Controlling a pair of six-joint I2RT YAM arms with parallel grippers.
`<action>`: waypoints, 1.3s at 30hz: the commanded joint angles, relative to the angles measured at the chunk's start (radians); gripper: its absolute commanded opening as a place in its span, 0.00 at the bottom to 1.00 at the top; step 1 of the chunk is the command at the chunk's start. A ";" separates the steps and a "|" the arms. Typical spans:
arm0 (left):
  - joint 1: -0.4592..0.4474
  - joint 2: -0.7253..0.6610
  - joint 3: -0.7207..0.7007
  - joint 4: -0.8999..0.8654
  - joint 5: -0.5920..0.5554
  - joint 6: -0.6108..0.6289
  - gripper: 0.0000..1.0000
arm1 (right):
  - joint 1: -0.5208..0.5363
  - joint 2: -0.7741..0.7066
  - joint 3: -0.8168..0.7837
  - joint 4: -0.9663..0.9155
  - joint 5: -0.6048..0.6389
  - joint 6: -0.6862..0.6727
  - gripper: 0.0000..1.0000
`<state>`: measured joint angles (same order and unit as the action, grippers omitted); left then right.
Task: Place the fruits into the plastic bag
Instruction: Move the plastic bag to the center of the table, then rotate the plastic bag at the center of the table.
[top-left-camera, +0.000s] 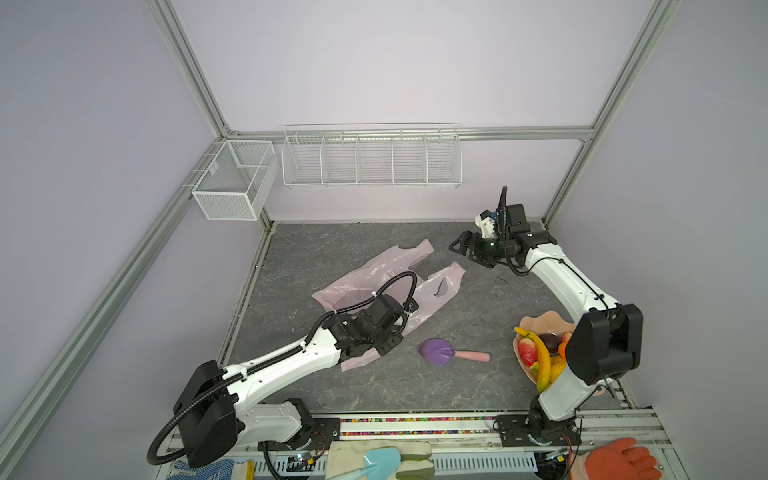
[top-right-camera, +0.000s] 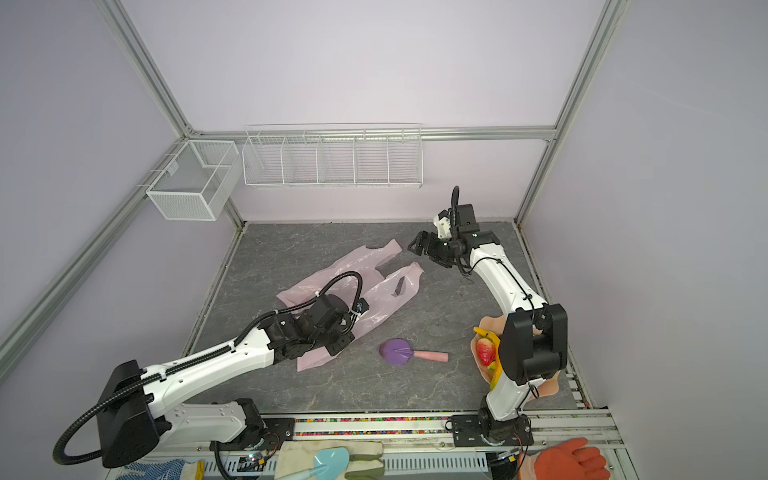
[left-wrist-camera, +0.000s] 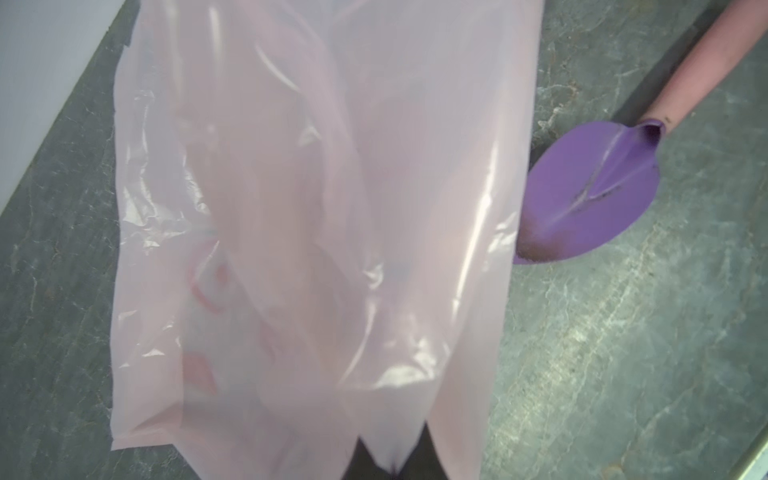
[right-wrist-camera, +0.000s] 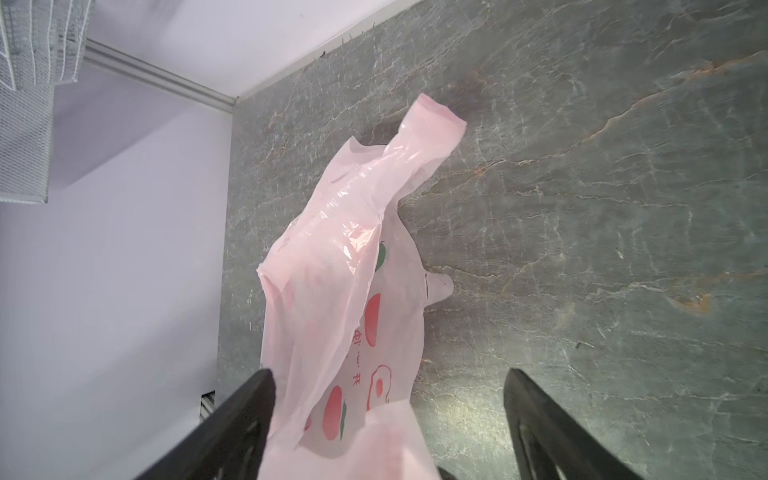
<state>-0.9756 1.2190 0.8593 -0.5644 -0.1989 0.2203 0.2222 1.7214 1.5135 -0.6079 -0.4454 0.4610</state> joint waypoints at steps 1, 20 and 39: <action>-0.009 -0.052 -0.049 0.012 -0.060 0.106 0.04 | 0.003 0.047 -0.001 -0.040 -0.097 -0.055 0.94; 0.018 -0.341 -0.064 0.067 -0.494 0.073 0.99 | 0.452 -0.245 -0.533 0.316 -0.007 0.337 0.82; 0.101 0.353 0.774 -0.547 -0.104 -0.465 0.99 | 0.445 -0.566 -0.390 -0.230 0.333 0.201 0.90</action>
<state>-0.8783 1.4593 1.5509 -0.8520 -0.4297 -0.1822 0.7036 1.2404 1.0847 -0.6716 -0.2497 0.6998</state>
